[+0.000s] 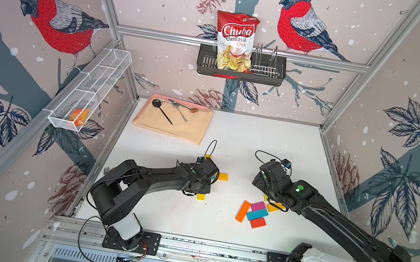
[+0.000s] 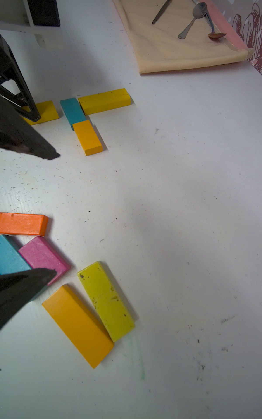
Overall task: Assemble the letter h with building blocks
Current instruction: Assemble the building block at the center of the board.
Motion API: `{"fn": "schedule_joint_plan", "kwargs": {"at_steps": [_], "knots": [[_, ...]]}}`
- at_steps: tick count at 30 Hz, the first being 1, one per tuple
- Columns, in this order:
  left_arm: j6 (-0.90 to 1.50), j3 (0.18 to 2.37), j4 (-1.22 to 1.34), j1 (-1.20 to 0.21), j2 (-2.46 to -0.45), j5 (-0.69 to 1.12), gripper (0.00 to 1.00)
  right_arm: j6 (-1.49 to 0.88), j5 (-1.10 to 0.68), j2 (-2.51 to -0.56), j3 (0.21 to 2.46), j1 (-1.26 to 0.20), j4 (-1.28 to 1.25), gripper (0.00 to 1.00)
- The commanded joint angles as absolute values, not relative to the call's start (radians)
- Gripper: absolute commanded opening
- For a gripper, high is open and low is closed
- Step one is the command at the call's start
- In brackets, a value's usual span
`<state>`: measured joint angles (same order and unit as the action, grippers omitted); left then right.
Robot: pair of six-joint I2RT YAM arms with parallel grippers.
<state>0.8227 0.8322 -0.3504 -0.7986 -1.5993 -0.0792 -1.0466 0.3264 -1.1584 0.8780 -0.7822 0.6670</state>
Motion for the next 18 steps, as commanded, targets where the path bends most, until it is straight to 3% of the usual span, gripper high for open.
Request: {"fn": "schedule_joint_plan", "kwargs": {"at_steps": [1,14,18], "knots": [[0.824,0.836,-0.382,-0.803,-1.612,-0.063,0.0,-1.045,0.334,-1.158,0.873,-0.781,0.68,0.77],[0.827,0.833,-0.365,-0.8,-1.631,-0.074,0.01,-1.046,0.327,-1.151,0.866,-0.781,0.675,0.77],[0.824,0.833,-0.359,-0.801,-1.637,-0.072,0.16,-1.048,0.328,-1.146,0.863,-0.781,0.676,0.77]]}}
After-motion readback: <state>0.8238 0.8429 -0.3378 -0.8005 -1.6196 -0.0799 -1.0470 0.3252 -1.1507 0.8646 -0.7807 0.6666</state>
